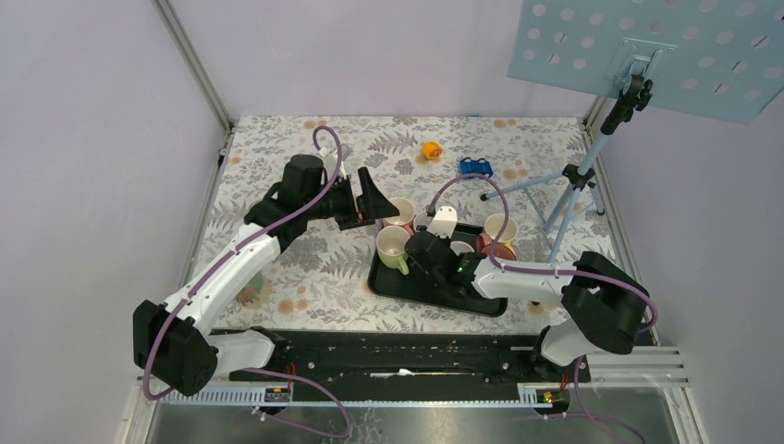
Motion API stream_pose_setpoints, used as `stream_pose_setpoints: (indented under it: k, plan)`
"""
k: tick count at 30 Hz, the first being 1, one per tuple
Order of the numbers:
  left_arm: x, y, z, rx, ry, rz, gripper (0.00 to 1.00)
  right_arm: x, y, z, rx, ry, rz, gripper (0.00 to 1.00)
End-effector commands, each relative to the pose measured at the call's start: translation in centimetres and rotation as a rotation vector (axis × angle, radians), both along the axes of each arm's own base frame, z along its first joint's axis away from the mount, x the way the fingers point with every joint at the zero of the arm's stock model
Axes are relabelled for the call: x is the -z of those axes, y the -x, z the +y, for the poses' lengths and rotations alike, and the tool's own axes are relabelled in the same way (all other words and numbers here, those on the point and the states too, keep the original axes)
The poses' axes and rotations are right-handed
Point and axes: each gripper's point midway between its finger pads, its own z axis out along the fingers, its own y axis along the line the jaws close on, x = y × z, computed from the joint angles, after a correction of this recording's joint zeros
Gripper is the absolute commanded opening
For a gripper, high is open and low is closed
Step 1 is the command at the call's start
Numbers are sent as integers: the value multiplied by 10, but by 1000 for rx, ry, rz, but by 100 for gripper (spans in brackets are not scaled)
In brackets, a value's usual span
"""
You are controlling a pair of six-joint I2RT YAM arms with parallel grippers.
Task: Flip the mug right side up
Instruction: Place the cup on the tray.
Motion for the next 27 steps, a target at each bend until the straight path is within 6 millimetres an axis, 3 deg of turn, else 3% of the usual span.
stream_pose_setpoints:
  k: [1, 27]
  plan:
    - [-21, -4, 1, -2, 25, -75, 99, 10, 3, -20, 39, 86, 27, 38]
    - [-20, -5, 0, -2, 26, -67, 99, -12, 3, -16, 33, 82, 41, 56]
